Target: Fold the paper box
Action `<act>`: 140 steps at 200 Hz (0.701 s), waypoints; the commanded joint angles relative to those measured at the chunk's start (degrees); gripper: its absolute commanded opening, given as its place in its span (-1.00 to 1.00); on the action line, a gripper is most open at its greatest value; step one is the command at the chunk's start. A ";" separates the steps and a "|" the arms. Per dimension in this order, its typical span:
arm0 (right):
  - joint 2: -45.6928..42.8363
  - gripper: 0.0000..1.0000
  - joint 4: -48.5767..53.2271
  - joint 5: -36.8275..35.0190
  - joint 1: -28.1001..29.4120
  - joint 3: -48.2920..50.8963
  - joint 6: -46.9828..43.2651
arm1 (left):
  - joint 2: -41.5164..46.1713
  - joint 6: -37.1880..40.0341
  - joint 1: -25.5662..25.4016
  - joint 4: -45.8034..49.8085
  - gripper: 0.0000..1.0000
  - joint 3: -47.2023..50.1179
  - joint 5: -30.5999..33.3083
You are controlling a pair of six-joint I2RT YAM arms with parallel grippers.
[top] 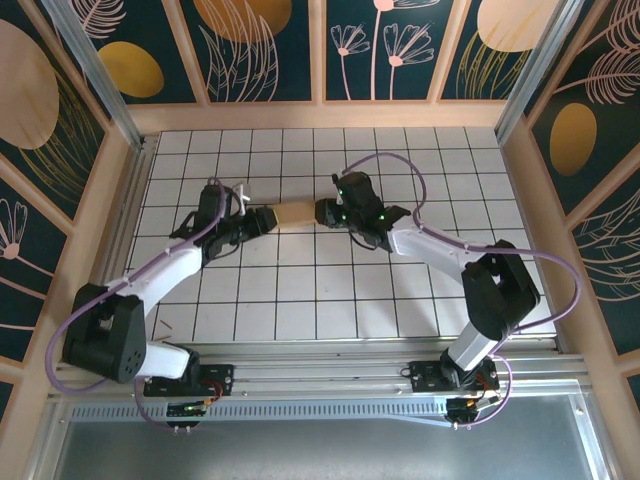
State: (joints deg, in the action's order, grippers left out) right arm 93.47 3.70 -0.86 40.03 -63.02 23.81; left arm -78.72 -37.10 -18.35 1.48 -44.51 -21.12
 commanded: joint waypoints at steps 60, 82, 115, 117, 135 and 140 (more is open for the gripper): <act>-4.68 -0.27 -5.06 3.41 0.04 15.57 0.65 | 3.60 1.42 0.30 1.07 -0.15 10.46 0.94; -5.02 -0.26 -3.82 5.00 0.00 12.92 1.99 | 5.71 1.37 0.27 1.86 -0.08 9.34 4.22; -8.46 -0.13 -2.84 3.07 -4.42 8.63 4.00 | 16.74 -1.54 0.33 2.12 0.26 7.55 19.25; -9.07 -0.12 -3.22 2.53 -5.00 8.84 3.97 | 17.67 -1.50 0.26 1.20 0.29 8.05 20.26; -14.10 0.07 -6.18 -1.83 -11.70 11.18 1.71 | 28.32 3.52 0.32 -5.92 0.57 12.35 30.83; -15.54 0.12 -6.37 -2.47 -13.91 11.60 0.84 | 30.53 5.53 0.25 -7.00 0.64 13.31 34.42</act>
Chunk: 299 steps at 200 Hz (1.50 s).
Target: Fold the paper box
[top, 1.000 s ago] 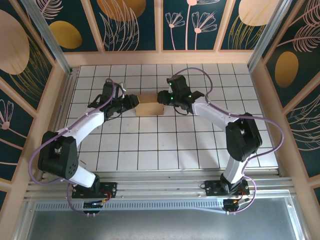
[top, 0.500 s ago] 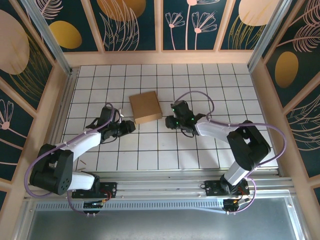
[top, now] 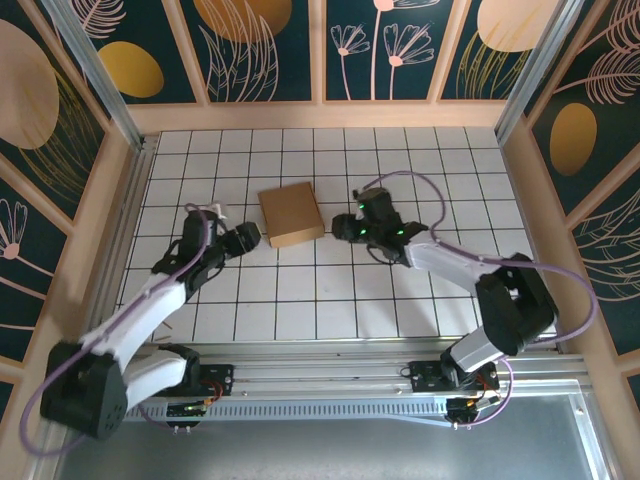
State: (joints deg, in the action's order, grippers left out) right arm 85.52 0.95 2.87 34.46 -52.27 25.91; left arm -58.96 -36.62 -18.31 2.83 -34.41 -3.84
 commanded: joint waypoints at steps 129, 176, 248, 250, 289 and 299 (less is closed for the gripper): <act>-6.15 0.98 -70.53 -9.79 -37.96 41.73 -20.73 | -7.91 34.03 5.87 -70.34 0.97 30.55 38.05; 4.73 0.98 -85.67 -8.76 -36.32 43.66 -22.82 | -26.26 32.82 12.51 -83.23 0.98 25.54 26.63; 4.51 0.98 -79.82 -8.05 -35.06 40.91 -24.59 | -28.30 30.82 14.79 -78.61 0.98 22.14 25.11; 4.53 0.98 -79.80 -8.06 -35.07 40.91 -24.59 | -28.31 30.78 14.83 -78.71 0.98 22.18 25.15; 4.49 0.98 -79.06 -6.60 -35.37 40.50 -24.67 | -28.17 30.81 14.80 -78.44 0.98 22.20 25.13; 4.41 0.99 -78.96 -6.03 -35.46 40.46 -24.86 | -28.22 30.81 14.79 -78.42 0.98 22.20 25.11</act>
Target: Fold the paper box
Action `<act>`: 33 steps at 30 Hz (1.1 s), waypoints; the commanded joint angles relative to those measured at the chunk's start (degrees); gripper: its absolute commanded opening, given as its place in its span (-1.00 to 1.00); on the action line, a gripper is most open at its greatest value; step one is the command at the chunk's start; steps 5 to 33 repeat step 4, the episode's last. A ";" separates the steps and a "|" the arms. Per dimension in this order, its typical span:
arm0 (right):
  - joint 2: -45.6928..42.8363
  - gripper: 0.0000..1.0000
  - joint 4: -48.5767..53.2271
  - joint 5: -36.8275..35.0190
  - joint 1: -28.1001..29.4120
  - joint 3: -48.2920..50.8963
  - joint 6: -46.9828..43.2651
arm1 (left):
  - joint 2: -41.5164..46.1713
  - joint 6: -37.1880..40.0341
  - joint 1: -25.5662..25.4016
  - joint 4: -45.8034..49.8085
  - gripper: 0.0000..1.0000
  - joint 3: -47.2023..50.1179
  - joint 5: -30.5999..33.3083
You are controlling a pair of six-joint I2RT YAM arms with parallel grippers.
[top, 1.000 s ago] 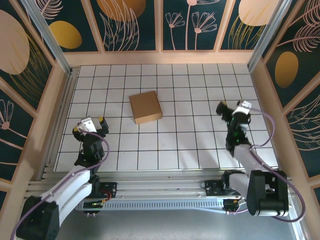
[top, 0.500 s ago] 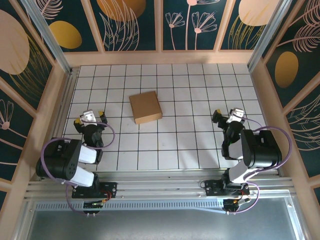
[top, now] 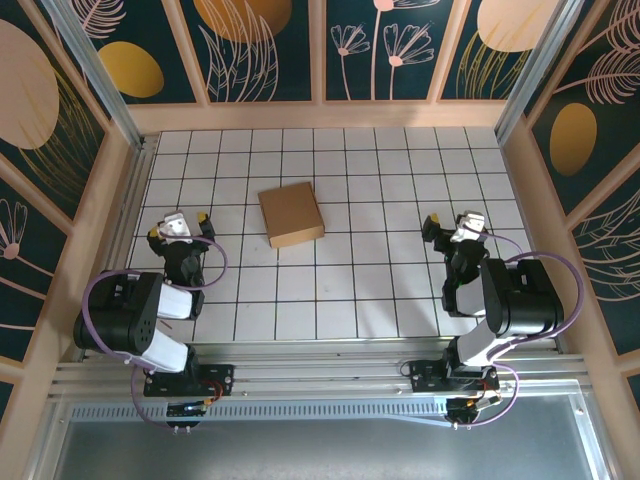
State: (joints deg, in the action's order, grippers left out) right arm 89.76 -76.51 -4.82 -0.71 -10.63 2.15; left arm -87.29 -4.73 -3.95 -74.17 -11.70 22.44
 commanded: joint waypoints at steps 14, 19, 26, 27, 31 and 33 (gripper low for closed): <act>0.22 0.98 -3.37 0.64 -0.25 -0.17 -0.64 | 0.18 -1.11 0.42 -1.48 0.98 -0.51 -1.14; 0.22 0.98 -3.37 0.64 -0.25 -0.17 -0.64 | 0.18 -1.11 0.42 -1.48 0.98 -0.51 -1.14; 0.22 0.98 -3.37 0.64 -0.25 -0.17 -0.64 | 0.18 -1.11 0.42 -1.48 0.98 -0.51 -1.14; 0.22 0.98 -3.37 0.64 -0.25 -0.17 -0.64 | 0.18 -1.11 0.42 -1.48 0.98 -0.51 -1.14; 0.22 0.98 -3.37 0.64 -0.25 -0.17 -0.64 | 0.18 -1.11 0.42 -1.48 0.98 -0.51 -1.14; 0.22 0.98 -3.37 0.64 -0.25 -0.17 -0.64 | 0.18 -1.11 0.42 -1.48 0.98 -0.51 -1.14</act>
